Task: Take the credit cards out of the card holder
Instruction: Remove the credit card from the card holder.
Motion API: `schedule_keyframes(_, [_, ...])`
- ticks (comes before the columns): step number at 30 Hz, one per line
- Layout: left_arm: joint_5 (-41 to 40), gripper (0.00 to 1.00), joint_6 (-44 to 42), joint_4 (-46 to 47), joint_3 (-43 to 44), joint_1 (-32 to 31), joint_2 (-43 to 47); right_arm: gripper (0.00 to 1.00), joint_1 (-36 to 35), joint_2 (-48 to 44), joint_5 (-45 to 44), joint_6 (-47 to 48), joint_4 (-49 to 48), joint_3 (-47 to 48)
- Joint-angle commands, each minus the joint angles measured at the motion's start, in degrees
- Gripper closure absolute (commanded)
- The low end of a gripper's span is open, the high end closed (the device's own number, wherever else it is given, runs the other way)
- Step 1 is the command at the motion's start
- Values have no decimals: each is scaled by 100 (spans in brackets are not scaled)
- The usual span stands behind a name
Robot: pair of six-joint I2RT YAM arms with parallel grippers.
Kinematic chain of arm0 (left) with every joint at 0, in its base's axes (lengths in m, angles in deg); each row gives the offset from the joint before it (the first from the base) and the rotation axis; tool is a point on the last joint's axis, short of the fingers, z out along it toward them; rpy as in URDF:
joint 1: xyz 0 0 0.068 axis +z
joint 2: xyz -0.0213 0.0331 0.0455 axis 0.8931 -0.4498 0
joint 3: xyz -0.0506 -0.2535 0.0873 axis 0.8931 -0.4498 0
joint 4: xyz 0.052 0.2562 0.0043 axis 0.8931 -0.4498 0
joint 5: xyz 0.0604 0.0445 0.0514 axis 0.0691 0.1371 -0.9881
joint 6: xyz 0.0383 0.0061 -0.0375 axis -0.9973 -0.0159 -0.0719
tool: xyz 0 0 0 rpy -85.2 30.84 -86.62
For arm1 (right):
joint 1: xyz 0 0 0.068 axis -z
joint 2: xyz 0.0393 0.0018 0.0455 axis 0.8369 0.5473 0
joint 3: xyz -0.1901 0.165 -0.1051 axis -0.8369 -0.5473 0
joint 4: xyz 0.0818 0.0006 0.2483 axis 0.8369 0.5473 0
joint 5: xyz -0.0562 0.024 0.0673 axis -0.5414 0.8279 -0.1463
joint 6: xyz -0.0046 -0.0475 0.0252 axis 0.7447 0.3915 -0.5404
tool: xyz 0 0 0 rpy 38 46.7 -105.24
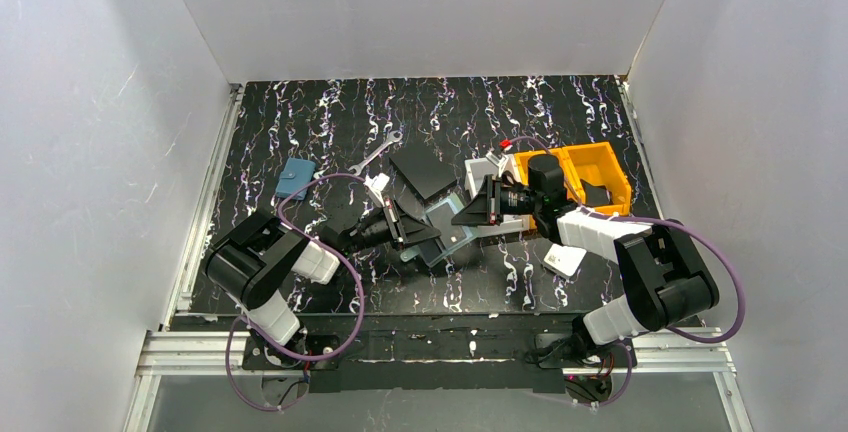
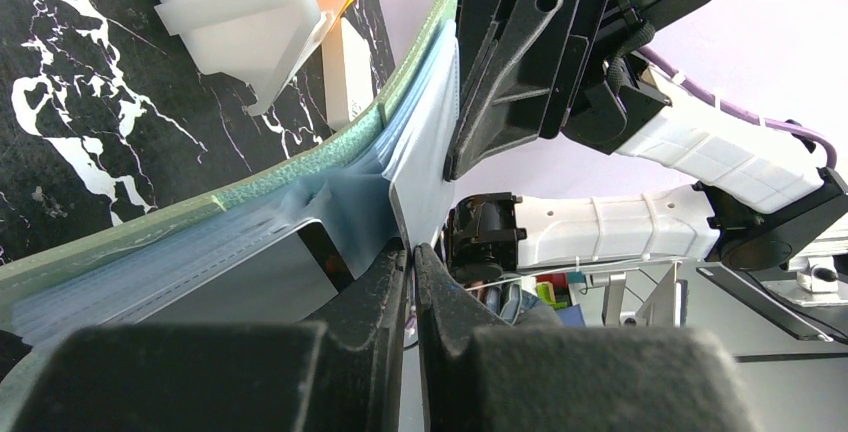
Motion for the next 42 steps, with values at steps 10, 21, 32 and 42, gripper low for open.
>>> schedule_keyframes(10, [420,100,127,190,354,11,128,99,33,-169,-108,-55,-368,-8])
schedule_keyframes(21, [640,100,-240,183,-186,271,488,49,62,-718,682,1634,563,445])
schedule_keyframes(32, [1215,100,-694,86,-465,389,1192,11,266,-904,743,2855,1691,578])
schedule_keyframes(42, [1334,100,-697,84,-192,389,1265,43,-372,-701,937,2410,1275,549])
